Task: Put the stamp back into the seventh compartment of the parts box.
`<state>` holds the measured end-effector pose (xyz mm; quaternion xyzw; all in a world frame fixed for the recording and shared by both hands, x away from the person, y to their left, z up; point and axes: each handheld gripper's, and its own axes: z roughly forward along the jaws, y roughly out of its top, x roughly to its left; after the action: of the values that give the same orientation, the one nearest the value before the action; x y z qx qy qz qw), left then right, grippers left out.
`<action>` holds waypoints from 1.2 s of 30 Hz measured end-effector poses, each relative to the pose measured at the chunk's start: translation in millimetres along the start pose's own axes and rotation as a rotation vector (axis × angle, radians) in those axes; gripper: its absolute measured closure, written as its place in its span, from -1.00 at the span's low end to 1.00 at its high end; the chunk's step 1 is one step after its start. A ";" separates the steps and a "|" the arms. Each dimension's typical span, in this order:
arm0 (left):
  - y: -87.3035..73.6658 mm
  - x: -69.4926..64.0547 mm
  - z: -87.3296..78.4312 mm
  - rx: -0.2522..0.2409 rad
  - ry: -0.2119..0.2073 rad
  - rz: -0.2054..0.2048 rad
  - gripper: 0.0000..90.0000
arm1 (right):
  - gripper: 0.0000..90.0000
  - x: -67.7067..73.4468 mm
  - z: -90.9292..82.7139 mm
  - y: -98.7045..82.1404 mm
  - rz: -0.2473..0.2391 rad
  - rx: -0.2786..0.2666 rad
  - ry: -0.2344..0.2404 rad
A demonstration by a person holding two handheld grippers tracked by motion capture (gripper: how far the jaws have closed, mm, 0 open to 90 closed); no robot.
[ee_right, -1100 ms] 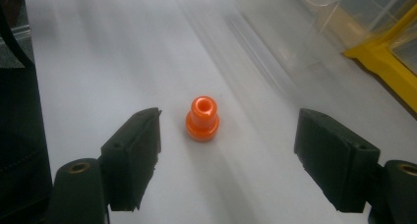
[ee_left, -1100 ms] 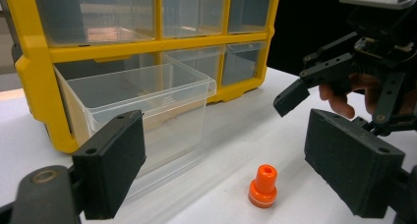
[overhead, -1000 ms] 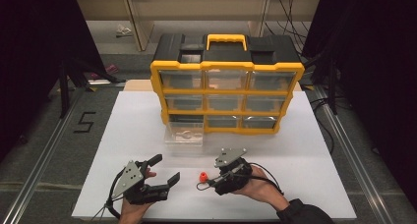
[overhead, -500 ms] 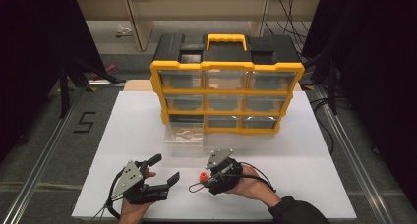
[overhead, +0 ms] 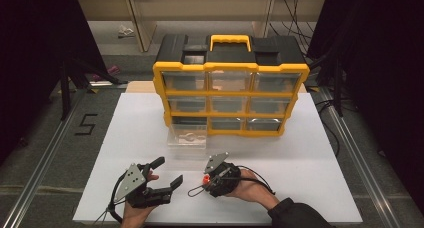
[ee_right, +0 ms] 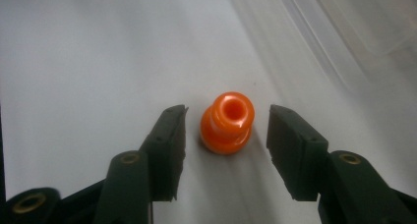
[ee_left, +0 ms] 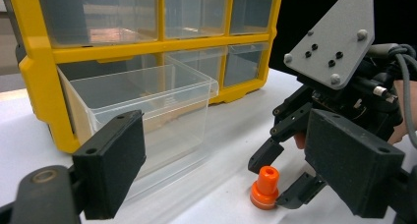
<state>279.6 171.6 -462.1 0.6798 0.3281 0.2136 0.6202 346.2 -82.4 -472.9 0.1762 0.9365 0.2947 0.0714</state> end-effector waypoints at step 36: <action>0.1 -1.0 0.0 0.001 -0.003 0.006 -0.65 | 0.43 -9.7 -37.1 9.4 0.026 -0.227 -0.064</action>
<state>278.9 170.9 -461.8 0.6814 0.3252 0.2145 0.6196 349.1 -98.3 -436.9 0.1886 0.8918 0.3942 0.1170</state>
